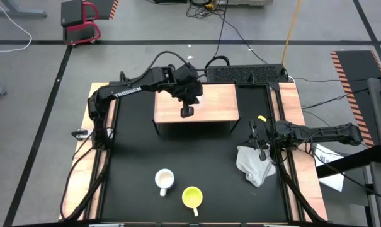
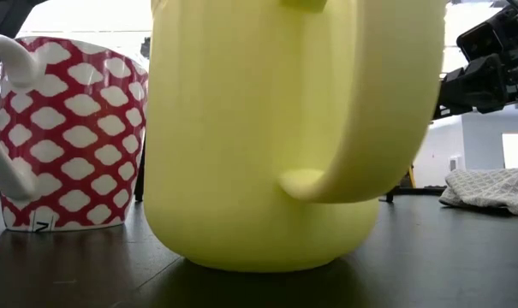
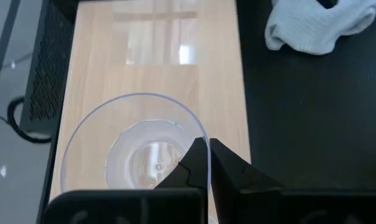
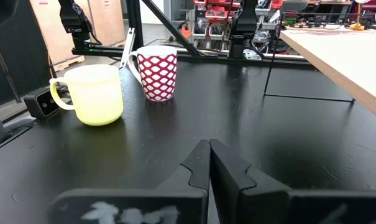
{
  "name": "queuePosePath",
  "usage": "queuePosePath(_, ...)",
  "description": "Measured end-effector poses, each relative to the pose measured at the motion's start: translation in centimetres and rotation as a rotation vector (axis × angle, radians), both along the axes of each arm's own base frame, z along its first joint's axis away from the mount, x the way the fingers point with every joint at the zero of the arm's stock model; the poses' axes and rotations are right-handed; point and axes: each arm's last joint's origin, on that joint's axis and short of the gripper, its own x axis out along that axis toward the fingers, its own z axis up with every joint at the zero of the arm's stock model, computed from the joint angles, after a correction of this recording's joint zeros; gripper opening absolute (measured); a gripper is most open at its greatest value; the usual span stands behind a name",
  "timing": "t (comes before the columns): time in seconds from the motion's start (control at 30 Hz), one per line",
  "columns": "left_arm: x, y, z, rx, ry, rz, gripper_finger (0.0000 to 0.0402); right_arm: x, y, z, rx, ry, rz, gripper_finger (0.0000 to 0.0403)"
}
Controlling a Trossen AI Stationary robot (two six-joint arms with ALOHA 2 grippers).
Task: Stack small to large cups/mugs on shelf
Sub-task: Put the transparent mug on the shelf
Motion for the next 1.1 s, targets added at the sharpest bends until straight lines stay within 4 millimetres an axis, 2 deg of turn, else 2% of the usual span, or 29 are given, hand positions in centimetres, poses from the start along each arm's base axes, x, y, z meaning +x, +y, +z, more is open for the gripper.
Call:
queuePosePath(0.53,-1.8,0.1,1.7,-0.038,-0.01,0.078,0.0002,0.0,0.0,-0.1,-0.004,0.007,0.0,0.0)
queuePosePath(0.77,-1.8,0.3,1.6,-0.068,-0.003,0.249,0.0002,0.0,0.0,-0.1,-0.004,0.009,0.0,0.0)
queuePosePath(1.0,-2.0,-0.4,2.2,-0.073,-0.026,0.291,0.0002,0.0,0.0,-0.1,-0.004,0.01,0.0,0.0)
queuePosePath(1.1,-1.9,-0.4,2.1,-0.078,-0.032,0.382,0.0002,0.0,0.0,-0.1,-0.003,0.015,0.0,0.0)
